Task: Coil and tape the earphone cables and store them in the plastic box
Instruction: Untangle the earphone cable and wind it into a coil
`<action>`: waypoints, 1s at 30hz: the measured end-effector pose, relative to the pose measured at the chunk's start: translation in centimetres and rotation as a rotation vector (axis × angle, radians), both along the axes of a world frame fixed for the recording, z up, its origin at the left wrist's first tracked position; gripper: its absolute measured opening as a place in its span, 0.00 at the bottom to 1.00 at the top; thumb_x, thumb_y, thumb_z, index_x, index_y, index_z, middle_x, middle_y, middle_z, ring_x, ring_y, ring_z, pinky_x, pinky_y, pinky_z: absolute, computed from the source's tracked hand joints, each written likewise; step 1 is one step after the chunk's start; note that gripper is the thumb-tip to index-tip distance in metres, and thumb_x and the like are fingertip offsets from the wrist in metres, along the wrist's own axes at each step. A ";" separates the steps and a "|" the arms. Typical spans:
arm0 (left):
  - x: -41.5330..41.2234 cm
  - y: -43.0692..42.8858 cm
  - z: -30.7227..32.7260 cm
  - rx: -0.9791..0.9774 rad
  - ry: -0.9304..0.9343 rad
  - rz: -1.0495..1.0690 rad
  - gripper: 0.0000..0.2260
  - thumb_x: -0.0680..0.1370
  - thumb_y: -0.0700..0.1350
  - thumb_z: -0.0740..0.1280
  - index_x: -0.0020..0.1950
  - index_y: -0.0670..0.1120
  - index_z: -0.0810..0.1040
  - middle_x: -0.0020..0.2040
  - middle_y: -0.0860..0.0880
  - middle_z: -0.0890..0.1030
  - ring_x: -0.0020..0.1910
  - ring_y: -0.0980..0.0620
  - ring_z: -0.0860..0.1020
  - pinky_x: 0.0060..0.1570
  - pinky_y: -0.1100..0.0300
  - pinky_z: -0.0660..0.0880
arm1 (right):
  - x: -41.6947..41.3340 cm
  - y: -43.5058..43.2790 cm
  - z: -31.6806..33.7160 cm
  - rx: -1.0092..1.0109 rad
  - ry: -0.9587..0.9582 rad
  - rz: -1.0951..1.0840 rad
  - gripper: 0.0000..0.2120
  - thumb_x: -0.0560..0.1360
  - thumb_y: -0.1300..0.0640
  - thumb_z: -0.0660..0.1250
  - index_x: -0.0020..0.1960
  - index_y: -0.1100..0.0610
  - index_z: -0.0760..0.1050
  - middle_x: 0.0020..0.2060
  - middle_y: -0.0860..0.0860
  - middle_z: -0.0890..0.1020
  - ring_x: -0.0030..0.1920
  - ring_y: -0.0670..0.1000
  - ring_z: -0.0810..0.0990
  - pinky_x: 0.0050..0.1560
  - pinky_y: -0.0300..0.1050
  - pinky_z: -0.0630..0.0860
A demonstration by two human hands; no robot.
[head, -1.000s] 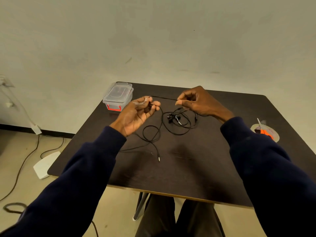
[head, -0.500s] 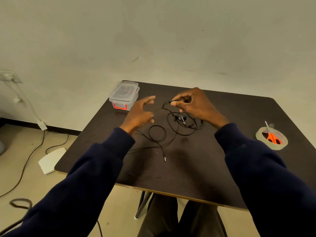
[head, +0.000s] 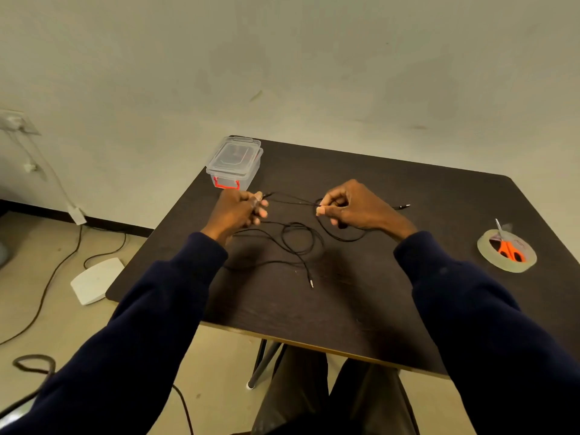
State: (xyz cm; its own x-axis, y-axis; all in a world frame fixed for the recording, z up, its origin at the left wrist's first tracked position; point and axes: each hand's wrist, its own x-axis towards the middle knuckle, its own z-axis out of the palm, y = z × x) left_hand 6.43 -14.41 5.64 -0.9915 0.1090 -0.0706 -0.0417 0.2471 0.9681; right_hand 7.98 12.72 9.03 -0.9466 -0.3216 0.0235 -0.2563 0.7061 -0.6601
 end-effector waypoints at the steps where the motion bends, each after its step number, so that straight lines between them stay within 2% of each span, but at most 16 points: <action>1: 0.0 -0.5 -0.3 -0.012 -0.035 0.011 0.11 0.84 0.44 0.65 0.48 0.39 0.83 0.34 0.47 0.84 0.27 0.58 0.76 0.28 0.68 0.71 | -0.1 0.2 -0.3 -0.012 0.014 -0.004 0.07 0.79 0.54 0.72 0.48 0.57 0.85 0.32 0.52 0.85 0.32 0.47 0.82 0.41 0.43 0.80; 4: 0.5 -1.1 -0.9 -0.050 -0.110 0.021 0.10 0.84 0.42 0.66 0.48 0.37 0.83 0.38 0.42 0.86 0.25 0.58 0.76 0.25 0.70 0.70 | -0.3 -0.3 -1.3 -0.038 0.055 -0.008 0.07 0.80 0.55 0.71 0.50 0.59 0.85 0.34 0.54 0.86 0.33 0.47 0.83 0.39 0.40 0.80; 7: 0.8 -1.4 -1.4 -0.075 -0.120 0.076 0.09 0.83 0.41 0.67 0.47 0.38 0.83 0.37 0.42 0.86 0.23 0.59 0.76 0.23 0.70 0.69 | -0.9 -1.9 -2.4 -0.065 0.064 -0.005 0.07 0.80 0.57 0.71 0.51 0.60 0.85 0.35 0.54 0.85 0.32 0.46 0.82 0.36 0.37 0.79; 10: 0.6 -1.9 -2.2 -0.141 -0.105 0.123 0.08 0.82 0.40 0.68 0.47 0.39 0.84 0.39 0.43 0.86 0.25 0.58 0.77 0.27 0.68 0.73 | -1.8 -3.5 -3.4 -0.074 0.088 -0.033 0.07 0.80 0.58 0.71 0.51 0.61 0.85 0.37 0.54 0.86 0.31 0.45 0.82 0.35 0.37 0.79; 12: 0.4 -2.1 -2.9 -0.232 -0.068 0.147 0.08 0.82 0.41 0.68 0.45 0.43 0.85 0.41 0.45 0.86 0.27 0.56 0.77 0.33 0.65 0.76 | -2.3 -4.3 -4.2 -0.039 0.059 -0.043 0.07 0.80 0.57 0.71 0.52 0.61 0.85 0.39 0.54 0.87 0.34 0.47 0.83 0.38 0.41 0.82; 14: 0.4 -2.3 -3.5 -0.290 -0.046 0.174 0.08 0.82 0.41 0.69 0.45 0.46 0.85 0.43 0.47 0.87 0.28 0.55 0.77 0.35 0.62 0.77 | -2.6 -4.7 -5.1 0.013 0.035 -0.032 0.08 0.79 0.55 0.72 0.52 0.59 0.86 0.42 0.52 0.88 0.39 0.46 0.85 0.47 0.47 0.83; 16: 0.7 -2.4 -3.9 -0.316 -0.026 0.180 0.04 0.81 0.41 0.70 0.51 0.45 0.86 0.45 0.48 0.86 0.30 0.54 0.78 0.34 0.62 0.77 | -2.4 -4.9 -5.6 0.027 0.071 -0.038 0.08 0.79 0.53 0.73 0.53 0.56 0.87 0.46 0.49 0.88 0.44 0.43 0.84 0.53 0.47 0.82; 18: 1.1 -2.5 -4.3 -0.339 0.042 0.167 0.08 0.79 0.41 0.73 0.57 0.46 0.85 0.48 0.49 0.86 0.31 0.55 0.80 0.33 0.65 0.77 | -1.8 -4.7 -5.5 -0.024 0.120 -0.058 0.08 0.78 0.54 0.74 0.54 0.56 0.86 0.49 0.48 0.88 0.48 0.42 0.84 0.55 0.42 0.81; 20: 1.6 -2.3 -4.7 -0.358 0.129 0.157 0.12 0.77 0.42 0.75 0.61 0.50 0.85 0.55 0.49 0.86 0.36 0.56 0.81 0.39 0.63 0.80 | -0.9 -4.2 -5.5 -0.068 0.201 -0.081 0.08 0.76 0.57 0.76 0.54 0.57 0.86 0.51 0.49 0.87 0.50 0.43 0.84 0.55 0.38 0.81; 22: 1.8 -1.9 -5.0 -0.400 0.207 0.175 0.17 0.75 0.43 0.77 0.63 0.55 0.83 0.63 0.50 0.81 0.39 0.56 0.80 0.45 0.61 0.80 | 0.3 -3.4 -5.5 -0.085 0.293 -0.073 0.08 0.74 0.61 0.77 0.53 0.57 0.86 0.52 0.50 0.86 0.52 0.44 0.83 0.56 0.37 0.80; 24: 2.2 -1.4 -5.0 -0.396 0.249 0.201 0.19 0.74 0.44 0.78 0.64 0.57 0.82 0.64 0.53 0.76 0.41 0.55 0.79 0.45 0.67 0.76 | 1.5 -2.9 -5.3 -0.077 0.344 -0.001 0.07 0.73 0.65 0.76 0.49 0.56 0.86 0.50 0.49 0.84 0.52 0.44 0.82 0.56 0.38 0.80; 27: 2.8 -0.9 -5.0 -0.395 0.274 0.217 0.19 0.73 0.43 0.79 0.62 0.57 0.83 0.61 0.53 0.75 0.53 0.57 0.76 0.51 0.70 0.71 | 3.4 -2.4 -4.9 -0.029 0.175 0.171 0.09 0.73 0.69 0.75 0.46 0.56 0.87 0.48 0.49 0.83 0.50 0.46 0.82 0.53 0.43 0.82; 28: 3.0 -0.9 -5.1 -0.383 0.274 0.217 0.19 0.73 0.43 0.79 0.61 0.57 0.83 0.61 0.52 0.76 0.53 0.58 0.76 0.51 0.70 0.71 | 3.9 -2.3 -4.9 0.011 0.088 0.220 0.09 0.74 0.69 0.75 0.47 0.55 0.87 0.48 0.49 0.83 0.49 0.46 0.82 0.53 0.44 0.82; 30: 3.4 -0.7 -5.1 -0.350 0.269 0.203 0.21 0.73 0.39 0.79 0.62 0.56 0.82 0.59 0.50 0.77 0.46 0.59 0.77 0.42 0.74 0.73 | 4.4 -2.4 -5.4 0.108 0.009 0.298 0.11 0.74 0.68 0.74 0.50 0.54 0.87 0.50 0.47 0.81 0.50 0.44 0.81 0.53 0.43 0.81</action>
State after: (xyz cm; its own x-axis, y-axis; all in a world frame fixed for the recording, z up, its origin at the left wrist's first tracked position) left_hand 9.87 -15.14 0.56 -0.9784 -0.0734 0.1932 0.1172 0.5728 0.8113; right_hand 12.40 10.36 3.62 -0.8100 -0.5861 -0.0182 -0.4682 0.6650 -0.5819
